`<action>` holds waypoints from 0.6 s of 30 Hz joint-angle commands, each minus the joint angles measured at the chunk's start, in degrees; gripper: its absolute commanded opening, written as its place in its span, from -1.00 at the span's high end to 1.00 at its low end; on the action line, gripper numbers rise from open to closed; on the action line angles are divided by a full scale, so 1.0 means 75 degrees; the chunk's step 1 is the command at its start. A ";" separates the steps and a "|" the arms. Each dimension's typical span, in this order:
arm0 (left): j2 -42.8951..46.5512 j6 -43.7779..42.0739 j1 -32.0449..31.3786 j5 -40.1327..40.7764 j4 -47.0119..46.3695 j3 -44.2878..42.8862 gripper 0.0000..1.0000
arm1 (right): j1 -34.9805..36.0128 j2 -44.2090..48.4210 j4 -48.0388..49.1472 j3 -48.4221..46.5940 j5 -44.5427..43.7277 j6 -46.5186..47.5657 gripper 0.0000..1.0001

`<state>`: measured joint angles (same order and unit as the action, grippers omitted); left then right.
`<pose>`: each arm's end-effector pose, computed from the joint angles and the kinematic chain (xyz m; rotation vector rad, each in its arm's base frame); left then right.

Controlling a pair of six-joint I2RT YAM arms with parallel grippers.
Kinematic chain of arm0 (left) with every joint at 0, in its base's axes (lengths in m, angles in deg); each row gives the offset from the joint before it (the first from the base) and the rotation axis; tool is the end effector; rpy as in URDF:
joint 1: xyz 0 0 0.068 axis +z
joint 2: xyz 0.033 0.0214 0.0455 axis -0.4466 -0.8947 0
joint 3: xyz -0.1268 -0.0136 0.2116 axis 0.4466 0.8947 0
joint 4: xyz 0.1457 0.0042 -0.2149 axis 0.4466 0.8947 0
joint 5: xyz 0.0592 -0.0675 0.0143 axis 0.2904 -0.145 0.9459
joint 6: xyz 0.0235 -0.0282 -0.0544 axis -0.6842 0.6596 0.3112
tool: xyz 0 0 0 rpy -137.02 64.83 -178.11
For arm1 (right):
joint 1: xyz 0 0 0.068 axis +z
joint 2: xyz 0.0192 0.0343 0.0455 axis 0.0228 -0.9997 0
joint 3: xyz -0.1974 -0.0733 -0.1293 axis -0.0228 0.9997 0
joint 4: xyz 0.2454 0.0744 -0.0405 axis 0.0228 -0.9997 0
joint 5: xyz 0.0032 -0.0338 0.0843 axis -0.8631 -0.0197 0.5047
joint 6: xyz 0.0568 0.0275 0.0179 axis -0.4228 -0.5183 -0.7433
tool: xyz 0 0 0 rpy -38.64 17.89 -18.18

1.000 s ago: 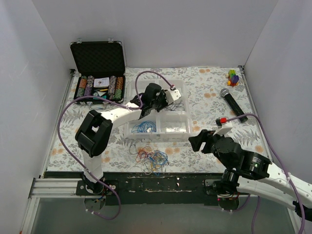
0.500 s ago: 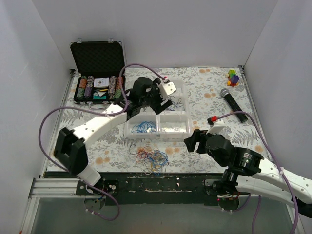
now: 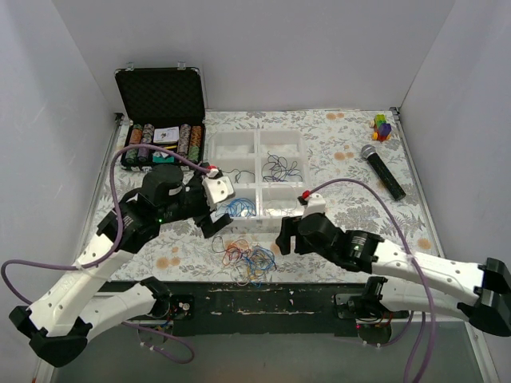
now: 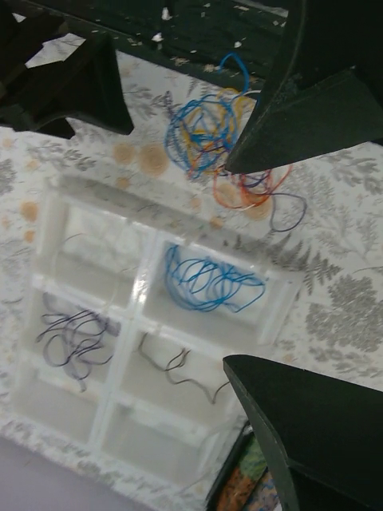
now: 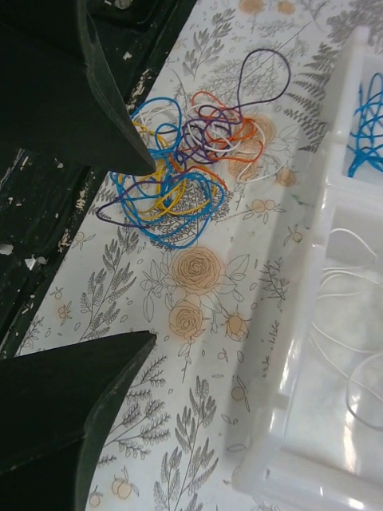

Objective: Untangle the cables
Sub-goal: Place the cable in the bin, then untie the cable.

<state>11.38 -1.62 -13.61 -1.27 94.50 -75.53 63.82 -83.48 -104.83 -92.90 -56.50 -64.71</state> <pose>0.1462 -0.1440 0.3615 0.7369 1.9904 -0.8584 0.1117 0.1873 0.2267 -0.1638 2.1801 0.6085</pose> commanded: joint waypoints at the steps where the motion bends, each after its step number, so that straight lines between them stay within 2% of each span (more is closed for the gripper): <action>1: 0.0166 -0.0038 0.0020 0.0322 0.1930 0.0428 -0.96 | -0.0070 -0.1285 0.1086 -0.0393 0.0843 0.0153 -0.72; 7: 0.0635 -0.0401 0.0020 0.0264 0.2622 0.0805 -0.96 | -0.0081 -0.2436 0.1497 -0.0476 0.1629 0.0000 -0.58; 14: 0.0730 -0.0460 0.0020 0.0861 0.2307 0.0664 -0.96 | -0.0070 -0.2401 0.2072 -0.0042 0.2309 0.0035 -0.41; 18: 0.0636 -0.0460 0.0020 0.1026 0.2178 0.0547 -0.96 | -0.0081 -0.2366 0.2130 0.0145 0.2496 0.0059 -0.23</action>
<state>16.52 -4.51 -13.59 4.09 111.98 -69.24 63.51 -102.48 -92.13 -93.68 -40.63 -64.53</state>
